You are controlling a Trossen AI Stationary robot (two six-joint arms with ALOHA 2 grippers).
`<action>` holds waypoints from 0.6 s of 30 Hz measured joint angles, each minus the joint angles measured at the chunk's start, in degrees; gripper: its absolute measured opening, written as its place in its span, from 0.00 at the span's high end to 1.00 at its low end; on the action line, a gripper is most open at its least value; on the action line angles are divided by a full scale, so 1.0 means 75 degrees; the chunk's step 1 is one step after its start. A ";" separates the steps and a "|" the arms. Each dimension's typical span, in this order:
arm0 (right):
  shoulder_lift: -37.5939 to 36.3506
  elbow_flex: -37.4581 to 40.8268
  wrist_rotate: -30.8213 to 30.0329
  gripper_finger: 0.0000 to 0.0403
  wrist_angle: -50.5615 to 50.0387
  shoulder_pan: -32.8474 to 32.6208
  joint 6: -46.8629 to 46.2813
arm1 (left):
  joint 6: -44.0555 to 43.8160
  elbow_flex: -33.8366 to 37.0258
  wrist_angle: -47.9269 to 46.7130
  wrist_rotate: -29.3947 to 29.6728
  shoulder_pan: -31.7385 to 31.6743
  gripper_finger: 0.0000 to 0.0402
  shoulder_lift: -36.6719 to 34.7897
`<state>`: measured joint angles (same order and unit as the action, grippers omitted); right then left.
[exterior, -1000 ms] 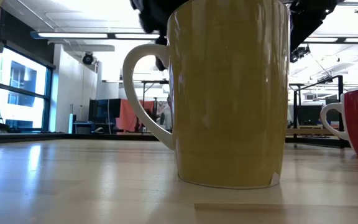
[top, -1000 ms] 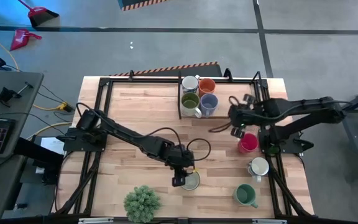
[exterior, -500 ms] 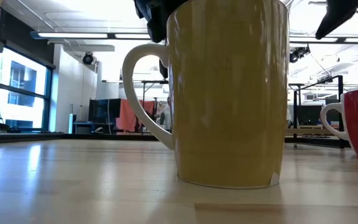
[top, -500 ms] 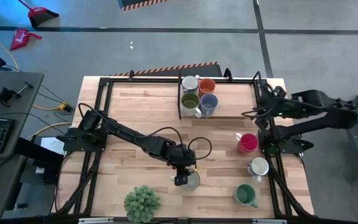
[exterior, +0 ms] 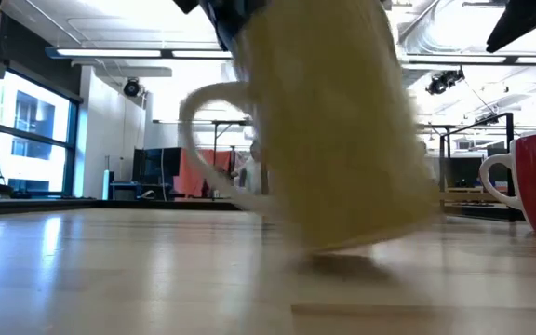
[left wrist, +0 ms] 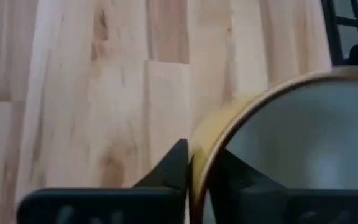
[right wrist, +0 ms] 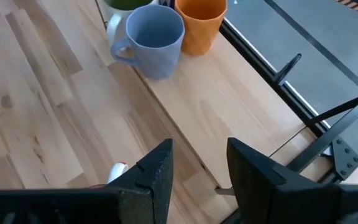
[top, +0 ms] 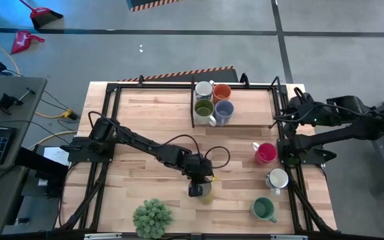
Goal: Place coffee mugs
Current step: Put the yellow mug on the shelf
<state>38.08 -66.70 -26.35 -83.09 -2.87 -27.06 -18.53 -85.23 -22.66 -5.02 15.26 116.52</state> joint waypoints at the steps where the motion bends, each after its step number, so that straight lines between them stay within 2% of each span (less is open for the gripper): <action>1: 0.0011 0.0000 0.0000 0.69 -0.0009 0.0000 0.0014 | 0.0041 0.0004 0.0041 0.0016 -0.0040 0.96 0.0026; 8: 0.0016 0.0000 -0.0003 0.69 -0.0073 0.0000 0.0065 | 0.0749 -0.0281 -0.0115 0.0046 -0.0445 0.98 0.0047; 11: 0.0016 0.0000 -0.0006 0.69 -0.0122 0.0000 0.0068 | 0.1185 -0.0796 -0.0329 0.0219 -0.0693 0.98 0.0047; 18: 0.0016 0.0000 -0.0009 0.69 -0.0310 0.0000 0.0065 | 0.2153 -0.2496 -0.1939 0.0629 -0.1233 0.98 0.0291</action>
<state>38.20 -66.70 -26.41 -85.41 -2.87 -26.57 -2.38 -103.95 -37.20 -0.30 6.01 118.71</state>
